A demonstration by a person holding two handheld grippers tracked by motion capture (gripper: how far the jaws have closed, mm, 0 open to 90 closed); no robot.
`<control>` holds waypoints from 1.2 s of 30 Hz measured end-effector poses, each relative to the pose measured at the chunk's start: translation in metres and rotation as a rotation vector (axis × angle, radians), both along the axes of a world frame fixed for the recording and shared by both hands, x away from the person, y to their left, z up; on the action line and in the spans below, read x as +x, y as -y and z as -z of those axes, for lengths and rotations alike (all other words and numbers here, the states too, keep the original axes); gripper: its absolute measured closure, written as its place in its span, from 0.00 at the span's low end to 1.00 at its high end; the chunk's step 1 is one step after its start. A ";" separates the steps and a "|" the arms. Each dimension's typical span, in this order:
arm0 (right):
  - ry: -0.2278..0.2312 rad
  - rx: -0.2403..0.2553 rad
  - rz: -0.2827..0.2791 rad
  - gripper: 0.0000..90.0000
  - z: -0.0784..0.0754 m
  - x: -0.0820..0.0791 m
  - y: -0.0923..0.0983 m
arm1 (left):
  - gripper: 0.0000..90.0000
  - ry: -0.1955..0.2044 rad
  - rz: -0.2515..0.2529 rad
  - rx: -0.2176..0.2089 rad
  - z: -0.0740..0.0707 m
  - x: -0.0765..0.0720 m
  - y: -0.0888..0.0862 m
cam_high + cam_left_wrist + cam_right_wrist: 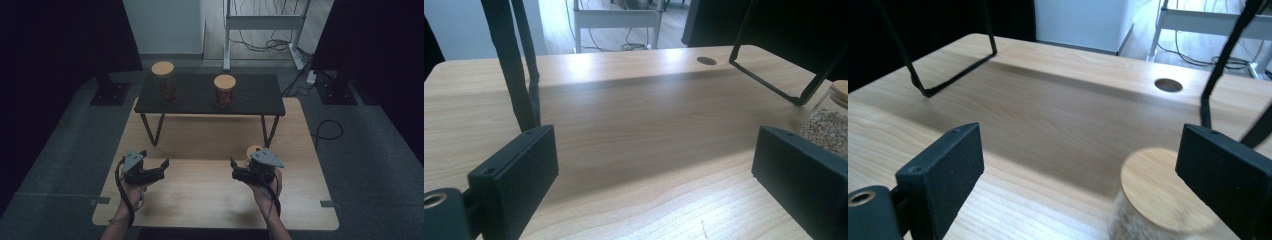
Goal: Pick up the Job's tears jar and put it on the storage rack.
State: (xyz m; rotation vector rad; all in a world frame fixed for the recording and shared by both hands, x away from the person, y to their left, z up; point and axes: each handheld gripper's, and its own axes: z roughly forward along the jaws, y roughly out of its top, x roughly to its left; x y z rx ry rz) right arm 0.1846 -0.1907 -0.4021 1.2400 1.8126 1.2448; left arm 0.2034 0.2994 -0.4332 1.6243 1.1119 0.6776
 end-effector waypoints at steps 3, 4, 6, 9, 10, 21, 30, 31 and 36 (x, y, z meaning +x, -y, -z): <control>-0.004 -0.006 0.020 0.05 0.002 -0.006 0.001 | 0.05 -0.005 0.005 0.000 0.001 0.002 0.000; -0.005 -0.011 0.024 0.05 0.002 -0.007 0.001 | 0.05 -0.007 0.006 -0.001 0.001 0.002 0.000; -0.008 -0.019 0.029 0.05 0.003 -0.010 0.002 | 0.05 -0.011 0.008 0.001 0.002 0.003 0.000; -0.010 -0.030 0.037 0.05 0.005 -0.013 0.001 | 0.05 -0.016 0.007 -0.001 0.003 0.004 0.000; -0.013 -0.032 0.039 0.04 0.005 -0.014 0.001 | 0.05 -0.015 0.007 -0.001 0.003 0.004 0.000; -0.045 -0.064 0.060 0.02 0.011 -0.018 0.001 | 0.05 -0.009 0.019 0.015 0.001 0.002 0.006; -0.081 -0.071 0.079 0.01 0.016 -0.022 0.005 | 0.05 -0.003 0.020 0.020 0.000 0.000 0.007; -0.090 -0.074 0.081 0.00 0.017 -0.023 0.005 | 0.05 -0.002 0.019 0.018 0.000 -0.001 0.007; -0.123 -0.069 0.096 0.00 0.023 -0.024 0.010 | 0.05 -0.001 0.017 0.017 -0.001 -0.001 0.006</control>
